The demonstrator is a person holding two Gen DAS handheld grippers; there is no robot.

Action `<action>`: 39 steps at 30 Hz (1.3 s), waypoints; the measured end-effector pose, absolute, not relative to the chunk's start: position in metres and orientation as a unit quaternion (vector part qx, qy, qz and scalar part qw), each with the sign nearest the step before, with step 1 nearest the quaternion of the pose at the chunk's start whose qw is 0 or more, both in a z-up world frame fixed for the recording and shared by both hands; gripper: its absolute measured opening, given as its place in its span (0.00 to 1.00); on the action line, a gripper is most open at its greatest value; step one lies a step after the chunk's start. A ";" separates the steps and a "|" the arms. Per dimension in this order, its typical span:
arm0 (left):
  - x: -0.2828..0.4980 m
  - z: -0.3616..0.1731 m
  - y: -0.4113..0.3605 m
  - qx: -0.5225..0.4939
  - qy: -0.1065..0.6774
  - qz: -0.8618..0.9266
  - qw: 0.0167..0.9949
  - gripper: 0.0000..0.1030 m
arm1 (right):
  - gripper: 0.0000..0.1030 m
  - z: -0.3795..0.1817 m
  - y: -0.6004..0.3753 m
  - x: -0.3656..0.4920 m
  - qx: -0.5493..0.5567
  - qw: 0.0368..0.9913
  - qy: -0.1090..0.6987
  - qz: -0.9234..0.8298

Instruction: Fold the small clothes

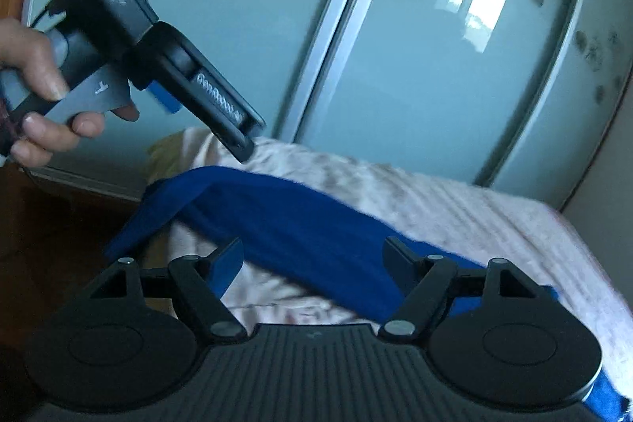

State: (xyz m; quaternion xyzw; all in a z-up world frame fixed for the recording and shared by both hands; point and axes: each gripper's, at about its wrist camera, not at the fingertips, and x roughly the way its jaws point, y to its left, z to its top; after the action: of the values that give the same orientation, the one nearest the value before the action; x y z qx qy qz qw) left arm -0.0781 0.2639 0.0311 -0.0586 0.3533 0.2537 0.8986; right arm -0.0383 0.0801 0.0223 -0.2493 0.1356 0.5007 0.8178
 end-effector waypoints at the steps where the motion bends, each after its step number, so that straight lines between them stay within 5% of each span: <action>1: -0.076 0.028 0.254 -0.013 0.355 0.260 0.898 0.99 | 0.75 0.022 0.084 -0.036 -0.246 0.818 0.143 0.500; 7: -0.072 0.002 0.249 0.097 0.369 0.315 0.869 1.00 | 0.75 0.021 0.088 -0.035 -0.249 0.819 0.139 0.498; 13: -0.083 0.002 0.310 0.062 0.354 0.469 0.806 0.99 | 0.75 0.011 0.099 -0.055 -0.308 0.805 0.102 0.497; 20: -0.111 0.025 0.333 -0.067 0.317 0.432 0.842 1.00 | 0.73 -0.004 0.120 -0.075 -0.364 0.777 0.057 0.510; 24: -0.110 0.033 0.322 -0.085 0.312 0.401 0.857 1.00 | 0.54 -0.015 0.135 -0.080 -0.383 0.767 0.045 0.513; 29: -0.105 0.038 0.305 -0.083 0.303 0.384 0.868 1.00 | 0.13 -0.015 0.147 -0.068 -0.329 0.757 0.100 0.556; 32: -0.104 0.038 0.301 -0.091 0.299 0.371 0.874 0.99 | 0.05 -0.005 0.138 -0.051 -0.263 0.764 0.143 0.572; 39: -0.095 0.043 0.284 -0.116 0.295 0.327 0.890 0.99 | 0.05 0.017 0.082 0.020 -0.010 0.744 0.280 0.606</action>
State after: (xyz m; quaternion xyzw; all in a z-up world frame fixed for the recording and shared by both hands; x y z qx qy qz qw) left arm -0.0950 0.2841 0.0432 -0.1159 0.2947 0.3270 0.8904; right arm 0.0202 0.0819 0.0173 -0.0097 0.2799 0.6062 0.7444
